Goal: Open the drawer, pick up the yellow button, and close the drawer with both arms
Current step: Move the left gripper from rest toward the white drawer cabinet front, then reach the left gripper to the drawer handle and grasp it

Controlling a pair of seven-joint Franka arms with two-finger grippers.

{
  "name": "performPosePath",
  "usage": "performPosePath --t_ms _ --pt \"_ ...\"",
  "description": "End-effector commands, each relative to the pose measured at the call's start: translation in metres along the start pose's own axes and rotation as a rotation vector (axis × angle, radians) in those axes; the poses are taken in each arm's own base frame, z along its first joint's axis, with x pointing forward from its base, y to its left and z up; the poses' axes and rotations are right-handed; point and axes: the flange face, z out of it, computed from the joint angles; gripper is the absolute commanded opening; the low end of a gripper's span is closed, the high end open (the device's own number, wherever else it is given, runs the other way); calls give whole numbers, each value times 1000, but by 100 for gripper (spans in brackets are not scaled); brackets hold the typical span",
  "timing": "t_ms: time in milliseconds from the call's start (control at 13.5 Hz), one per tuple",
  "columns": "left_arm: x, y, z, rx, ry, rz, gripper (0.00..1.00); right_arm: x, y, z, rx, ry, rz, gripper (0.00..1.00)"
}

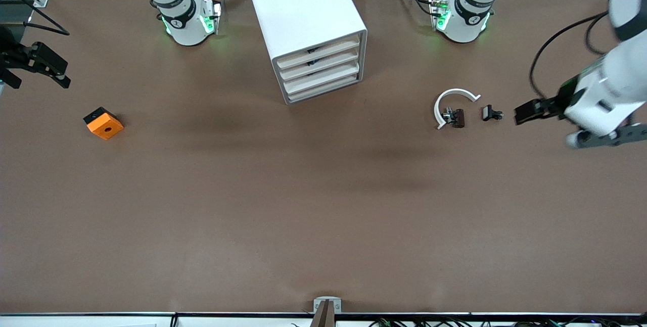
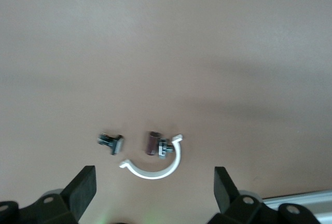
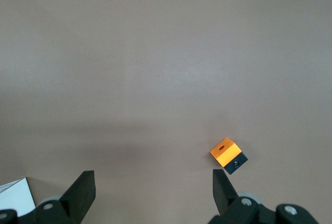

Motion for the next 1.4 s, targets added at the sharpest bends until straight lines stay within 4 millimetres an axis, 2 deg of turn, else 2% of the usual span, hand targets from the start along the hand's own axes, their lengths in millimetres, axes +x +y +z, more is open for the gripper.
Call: performPosePath --t_ms 0,74,222,295,369,443,591,812,886,1034,1182,1329 --pt "11 49 49 20 -78 -123 100 2 2 -4 19 0 2 100" --pt "9 79 74 49 -109 -210 100 2 2 -4 19 0 2 100" --pt "6 121 116 96 -143 -462 100 2 2 -4 20 0 0 100" --pt "-3 144 134 122 -165 -607 100 2 2 -4 19 -1 3 100" --pt "-9 161 153 151 -193 -732 100 2 2 -4 19 1 2 100" --pt "-11 169 174 192 -225 -892 100 2 2 -4 19 1 2 100" --pt "-17 190 211 247 -294 -1080 100 2 2 -4 19 1 3 100" --pt "-37 218 222 264 -353 -1136 100 3 2 -4 19 3 3 100" --pt "-38 221 224 261 -390 -1172 100 3 2 -4 19 3 3 100" --pt "-47 236 221 230 -556 -1270 100 2 2 -4 19 1 3 100" --pt "-51 244 227 238 -636 -1315 100 2 2 -4 19 1 3 100" --pt "-68 266 250 311 -634 -1354 98 2 2 -4 19 1 2 100"
